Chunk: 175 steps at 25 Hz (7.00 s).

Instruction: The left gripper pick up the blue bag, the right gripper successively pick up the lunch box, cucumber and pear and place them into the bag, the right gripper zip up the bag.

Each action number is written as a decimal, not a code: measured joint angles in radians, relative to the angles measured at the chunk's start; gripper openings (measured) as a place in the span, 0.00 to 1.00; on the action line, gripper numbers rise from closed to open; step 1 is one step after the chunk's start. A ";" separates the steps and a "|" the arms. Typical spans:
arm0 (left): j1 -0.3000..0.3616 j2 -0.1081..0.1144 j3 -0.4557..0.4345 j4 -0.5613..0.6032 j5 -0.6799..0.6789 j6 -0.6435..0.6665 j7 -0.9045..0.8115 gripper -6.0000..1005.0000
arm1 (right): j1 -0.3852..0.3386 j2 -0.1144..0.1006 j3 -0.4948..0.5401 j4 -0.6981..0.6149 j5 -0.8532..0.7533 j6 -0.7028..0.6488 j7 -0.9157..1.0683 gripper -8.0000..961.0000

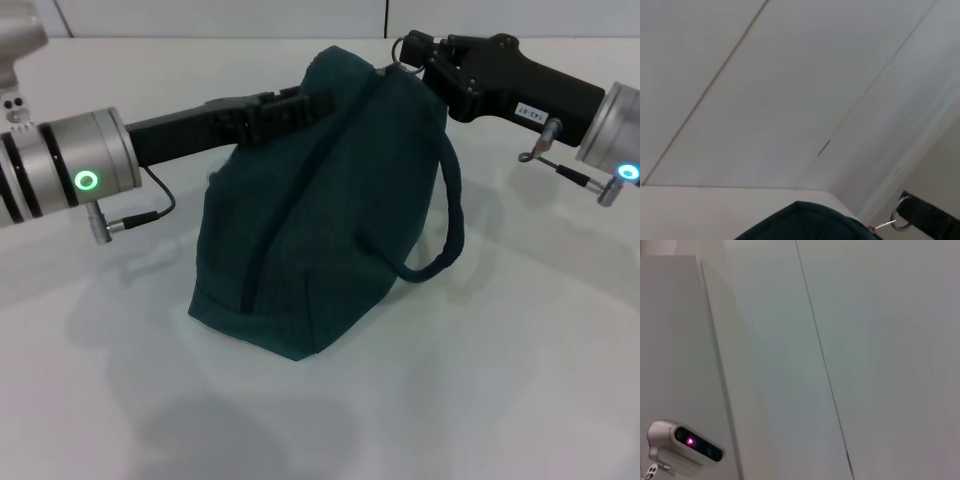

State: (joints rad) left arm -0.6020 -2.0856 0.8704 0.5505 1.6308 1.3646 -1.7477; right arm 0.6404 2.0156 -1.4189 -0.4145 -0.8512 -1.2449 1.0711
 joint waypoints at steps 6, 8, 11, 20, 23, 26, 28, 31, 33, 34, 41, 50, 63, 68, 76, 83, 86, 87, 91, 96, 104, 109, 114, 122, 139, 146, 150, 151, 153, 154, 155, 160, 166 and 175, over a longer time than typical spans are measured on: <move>0.000 -0.001 0.003 -0.007 -0.021 -0.005 0.002 0.46 | -0.018 0.001 0.000 -0.001 0.000 -0.009 0.002 0.06; 0.002 -0.002 0.002 -0.008 -0.030 -0.005 0.002 0.43 | -0.022 0.002 0.000 -0.002 0.000 -0.016 0.001 0.06; 0.006 -0.003 0.004 -0.009 -0.043 -0.004 0.002 0.37 | -0.025 0.002 0.000 -0.001 0.001 -0.026 0.001 0.06; 0.010 -0.006 0.032 -0.011 -0.053 0.018 0.004 0.17 | -0.050 0.001 0.000 0.005 0.022 -0.040 0.006 0.06; 0.011 -0.007 0.048 -0.019 -0.062 0.025 0.024 0.08 | -0.054 0.001 0.002 0.016 0.037 -0.061 0.008 0.07; 0.011 -0.007 0.081 -0.030 -0.092 0.032 0.053 0.06 | -0.063 -0.002 0.012 0.025 0.052 -0.088 0.016 0.07; 0.012 -0.007 0.107 -0.032 -0.115 0.043 0.073 0.06 | -0.072 -0.003 0.025 0.026 0.054 -0.097 0.025 0.07; 0.017 -0.006 0.121 -0.033 -0.142 0.074 0.096 0.06 | -0.077 -0.004 0.042 0.033 0.054 -0.101 0.034 0.07; 0.023 -0.006 0.122 -0.034 -0.159 0.099 0.113 0.06 | -0.077 -0.004 0.050 0.046 0.055 -0.101 0.036 0.07; 0.026 -0.006 0.122 -0.034 -0.166 0.109 0.121 0.06 | -0.077 -0.005 0.055 0.054 0.055 -0.101 0.036 0.07; 0.036 -0.005 0.122 -0.034 -0.182 0.163 0.166 0.06 | -0.079 -0.005 0.068 0.090 0.055 -0.094 0.039 0.07; 0.037 -0.005 0.125 -0.036 -0.183 0.227 0.189 0.06 | -0.080 -0.005 0.080 0.102 0.056 -0.084 0.038 0.07; 0.039 -0.005 0.123 -0.038 -0.188 0.249 0.218 0.06 | -0.078 -0.003 0.077 0.115 0.050 -0.047 0.039 0.07; 0.039 -0.005 0.124 -0.038 -0.198 0.255 0.223 0.06 | -0.079 -0.002 0.076 0.116 0.048 -0.040 0.039 0.07; 0.039 -0.005 0.124 -0.038 -0.205 0.258 0.223 0.06 | -0.077 0.000 0.072 0.115 0.046 -0.015 0.040 0.07; 0.039 -0.005 0.123 -0.040 -0.205 0.259 0.223 0.06 | -0.070 0.003 0.070 0.129 0.044 0.010 0.040 0.07; 0.039 -0.005 0.120 -0.040 -0.205 0.259 0.223 0.06 | -0.070 0.004 0.062 0.129 0.044 0.010 0.039 0.07; 0.039 -0.005 0.120 -0.040 -0.205 0.259 0.223 0.06 | -0.070 0.004 0.057 0.129 0.044 0.008 0.039 0.07; 0.032 -0.006 0.118 -0.057 -0.208 0.241 0.246 0.06 | -0.072 0.005 0.036 0.126 0.044 -0.012 0.034 0.07; 0.013 -0.006 0.117 -0.090 -0.210 0.226 0.283 0.06 | -0.077 0.004 0.038 0.127 0.049 -0.018 0.039 0.08; -0.005 -0.008 0.124 -0.117 -0.229 0.145 0.294 0.06 | -0.128 -0.016 0.060 0.117 0.050 -0.034 0.050 0.28; -0.075 -0.011 0.125 -0.193 -0.231 0.101 0.344 0.06 | -0.184 -0.049 0.104 0.120 0.050 -0.075 0.067 0.48; -0.140 -0.018 0.125 -0.246 -0.236 0.074 0.367 0.06 | -0.230 -0.066 0.134 0.120 0.051 -0.086 0.072 0.69; -0.221 -0.021 0.126 -0.314 -0.282 0.001 0.392 0.06 | -0.265 -0.073 0.160 0.124 0.051 -0.104 0.073 0.84; -0.175 -0.022 0.127 -0.339 -0.398 0.047 0.493 0.21 | -0.277 -0.076 0.187 0.122 0.045 -0.168 0.073 0.84; -0.156 -0.012 0.127 -0.327 -0.448 0.077 0.470 0.47 | -0.287 -0.089 0.179 0.117 0.035 -0.255 0.042 0.84; -0.106 -0.006 0.132 -0.222 -0.400 0.146 0.466 0.77 | -0.277 -0.099 0.179 0.111 -0.034 -0.336 -0.018 0.84; -0.083 -0.005 0.134 -0.182 -0.382 0.168 0.468 0.78 | -0.274 -0.101 0.180 0.102 -0.058 -0.352 -0.033 0.84; -0.020 -0.004 0.141 -0.081 -0.356 0.214 0.467 0.80 | -0.274 -0.102 0.181 0.069 -0.117 -0.365 -0.050 0.84; 0.012 -0.003 0.143 -0.039 -0.350 0.231 0.466 0.81 | -0.274 -0.102 0.181 0.054 -0.143 -0.369 -0.054 0.84; 0.040 -0.001 0.147 -0.004 -0.347 0.244 0.464 0.82 | -0.274 -0.102 0.182 0.030 -0.183 -0.370 -0.061 0.84; 0.144 0.013 0.149 0.111 -0.293 0.304 0.472 0.87 | -0.285 -0.086 0.182 -0.072 -0.337 -0.398 -0.124 0.85; 0.218 0.018 0.148 0.188 -0.142 0.377 0.474 0.88 | -0.277 -0.062 0.177 -0.107 -0.467 -0.453 -0.169 0.88; 0.295 0.034 0.143 0.189 -0.070 0.441 0.478 0.88 | -0.271 -0.011 0.174 -0.105 -0.549 -0.420 -0.212 0.90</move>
State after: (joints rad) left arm -0.3074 -2.0513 1.0133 0.7394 1.5612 1.8052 -1.2700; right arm 0.3697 2.0050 -1.2445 -0.5191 -1.4007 -1.6649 0.8593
